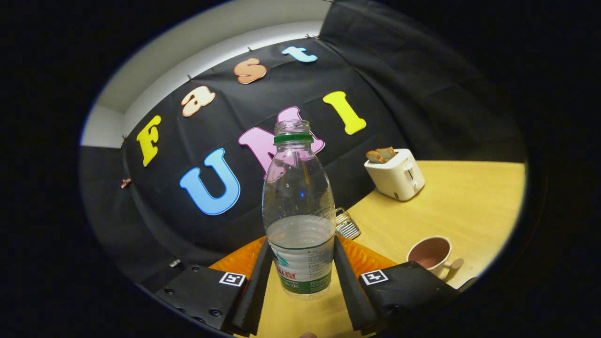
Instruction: Take the bottle from table, then pour the juice into the cup, finally place the bottle on the coaster
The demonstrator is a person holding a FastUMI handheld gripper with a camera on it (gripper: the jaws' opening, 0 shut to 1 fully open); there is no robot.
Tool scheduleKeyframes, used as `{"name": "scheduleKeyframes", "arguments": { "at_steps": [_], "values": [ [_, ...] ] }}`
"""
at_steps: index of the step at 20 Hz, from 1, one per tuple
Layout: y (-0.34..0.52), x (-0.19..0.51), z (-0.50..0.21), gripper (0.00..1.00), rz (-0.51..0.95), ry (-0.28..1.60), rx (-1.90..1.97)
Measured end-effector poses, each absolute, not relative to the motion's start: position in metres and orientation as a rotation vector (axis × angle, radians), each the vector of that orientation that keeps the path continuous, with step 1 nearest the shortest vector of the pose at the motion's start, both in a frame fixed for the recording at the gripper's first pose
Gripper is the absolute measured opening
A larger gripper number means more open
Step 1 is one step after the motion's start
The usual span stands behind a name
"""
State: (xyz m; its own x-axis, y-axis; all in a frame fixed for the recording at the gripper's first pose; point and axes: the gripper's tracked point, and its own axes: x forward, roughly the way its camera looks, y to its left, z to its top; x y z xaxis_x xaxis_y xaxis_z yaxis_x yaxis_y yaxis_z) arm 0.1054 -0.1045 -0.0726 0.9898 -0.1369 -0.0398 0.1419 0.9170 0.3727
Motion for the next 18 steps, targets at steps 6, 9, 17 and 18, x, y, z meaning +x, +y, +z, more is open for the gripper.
{"name": "scheduleKeyframes", "arguments": {
  "at_steps": [6,9,17,18],
  "values": [
    [-0.114,0.135,-0.076,0.74,-0.213,-0.036,0.095],
    [-0.114,0.165,-0.101,0.74,-0.232,-0.014,0.045],
    [-0.125,0.199,-0.183,0.75,-0.288,0.045,0.002],
    [-0.126,0.201,-0.19,0.75,-0.294,0.055,-0.006]
  ]
}}
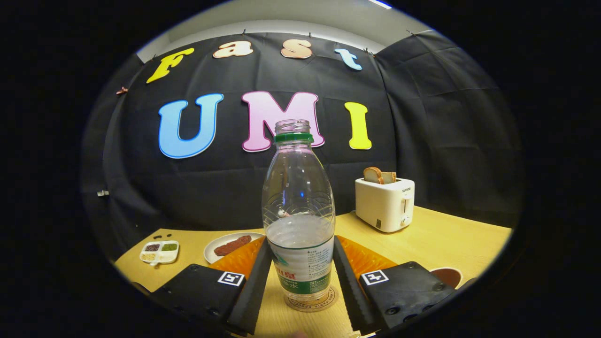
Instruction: Take the bottle from table, then pour the juice into the cup, finally place the bottle on the coaster
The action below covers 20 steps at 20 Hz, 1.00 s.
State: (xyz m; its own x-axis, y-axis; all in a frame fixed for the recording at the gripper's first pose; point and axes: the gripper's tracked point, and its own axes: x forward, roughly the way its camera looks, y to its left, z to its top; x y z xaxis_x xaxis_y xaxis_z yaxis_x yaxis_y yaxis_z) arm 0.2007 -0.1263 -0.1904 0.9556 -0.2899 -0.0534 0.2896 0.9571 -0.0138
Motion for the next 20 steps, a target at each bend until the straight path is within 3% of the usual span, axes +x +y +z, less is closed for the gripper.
{"name": "scheduleKeyframes", "arguments": {
  "at_steps": [20],
  "values": [
    [-0.132,0.223,-0.242,0.75,-0.363,0.103,-0.018]
  ]
}}
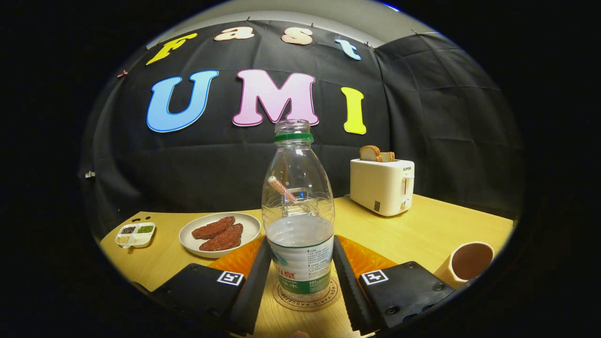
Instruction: Take the bottle from table, then pour the juice into the cup, finally place the bottle on the coaster
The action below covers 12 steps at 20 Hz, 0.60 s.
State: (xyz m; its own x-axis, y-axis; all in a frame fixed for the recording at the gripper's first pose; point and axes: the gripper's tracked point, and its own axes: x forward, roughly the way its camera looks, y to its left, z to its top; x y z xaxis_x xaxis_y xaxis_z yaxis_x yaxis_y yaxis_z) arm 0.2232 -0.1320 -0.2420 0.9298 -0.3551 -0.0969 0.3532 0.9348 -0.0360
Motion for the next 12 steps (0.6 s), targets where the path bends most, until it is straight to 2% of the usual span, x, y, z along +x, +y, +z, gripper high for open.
{"name": "scheduleKeyframes", "arguments": {
  "at_steps": [6,12],
  "values": [
    [-0.1292,0.2218,-0.2453,0.82,-0.359,0.119,-0.002],
    [-0.1292,0.2178,-0.2416,0.99,-0.361,0.116,0.005]
  ]
}}
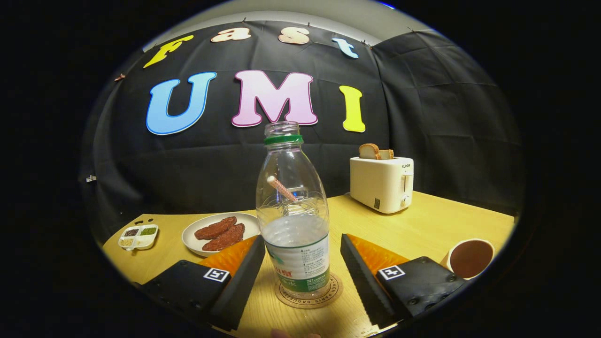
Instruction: Take the bottle from table, then pour the juice into the cup, finally place the bottle on the coaster
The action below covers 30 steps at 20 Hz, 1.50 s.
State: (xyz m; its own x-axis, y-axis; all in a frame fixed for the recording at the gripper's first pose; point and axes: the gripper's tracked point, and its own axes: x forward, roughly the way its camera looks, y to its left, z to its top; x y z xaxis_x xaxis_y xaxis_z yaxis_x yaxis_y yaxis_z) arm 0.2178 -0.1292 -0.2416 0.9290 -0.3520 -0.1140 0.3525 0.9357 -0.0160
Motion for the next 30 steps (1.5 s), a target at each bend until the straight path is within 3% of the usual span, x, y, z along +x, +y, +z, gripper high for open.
{"name": "scheduleKeyframes", "arguments": {
  "at_steps": [12,30],
  "values": [
    [-0.112,0.178,-0.226,0.99,-0.327,0.127,0.016],
    [-0.041,0.085,-0.096,0.99,-0.11,0.033,0.002]
  ]
}}
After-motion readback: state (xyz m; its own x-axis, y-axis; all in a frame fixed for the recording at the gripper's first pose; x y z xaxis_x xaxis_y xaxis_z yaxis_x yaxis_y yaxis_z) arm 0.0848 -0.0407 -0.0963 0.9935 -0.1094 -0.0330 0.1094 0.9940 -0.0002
